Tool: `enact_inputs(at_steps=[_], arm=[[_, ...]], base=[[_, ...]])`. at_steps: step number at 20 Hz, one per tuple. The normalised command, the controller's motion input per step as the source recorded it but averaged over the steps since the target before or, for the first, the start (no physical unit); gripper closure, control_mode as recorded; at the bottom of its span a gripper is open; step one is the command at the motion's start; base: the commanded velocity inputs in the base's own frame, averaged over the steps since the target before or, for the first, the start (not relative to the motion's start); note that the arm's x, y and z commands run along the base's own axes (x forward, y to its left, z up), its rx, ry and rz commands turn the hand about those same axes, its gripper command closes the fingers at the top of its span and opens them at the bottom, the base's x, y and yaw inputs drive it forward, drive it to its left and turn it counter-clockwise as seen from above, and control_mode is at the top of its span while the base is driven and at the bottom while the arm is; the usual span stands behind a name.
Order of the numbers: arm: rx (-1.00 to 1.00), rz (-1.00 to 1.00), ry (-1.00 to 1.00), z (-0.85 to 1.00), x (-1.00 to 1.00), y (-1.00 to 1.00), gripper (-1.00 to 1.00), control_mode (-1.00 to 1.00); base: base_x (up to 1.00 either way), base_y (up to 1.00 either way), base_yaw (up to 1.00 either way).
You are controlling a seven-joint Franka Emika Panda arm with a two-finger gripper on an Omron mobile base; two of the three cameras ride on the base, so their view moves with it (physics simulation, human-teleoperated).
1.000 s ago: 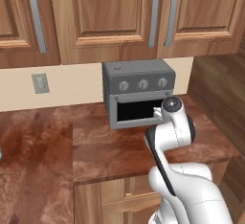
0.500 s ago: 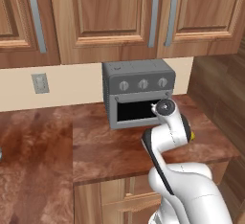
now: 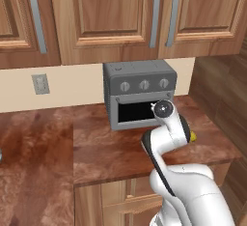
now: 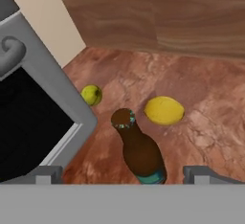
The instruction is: Place the beer on the top shelf of the fridge to keep it out of children's reach, and place the lemon and pear on lower shelves for easy access.
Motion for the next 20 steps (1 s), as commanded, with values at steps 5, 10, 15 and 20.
enact_inputs(at_steps=[5, 10, 15, 20], arm=[[0.0, 0.0, 0.0, -0.29, 0.11, -0.12, -1.0, -1.0], [0.0, 0.0, 0.0, -0.28, 0.1, -0.3, -1.0, -1.0], [0.0, 0.0, 0.0, -0.21, 0.07, -0.32, -1.0, -1.0], [0.0, 0.0, 0.04, -0.11, 0.09, -0.06, -1.0, -1.0]], base=[[0.0, 0.0, 0.0], [0.0, 0.0, 0.0], [0.0, 0.0, 0.0], [0.0, 0.0, 0.0]])
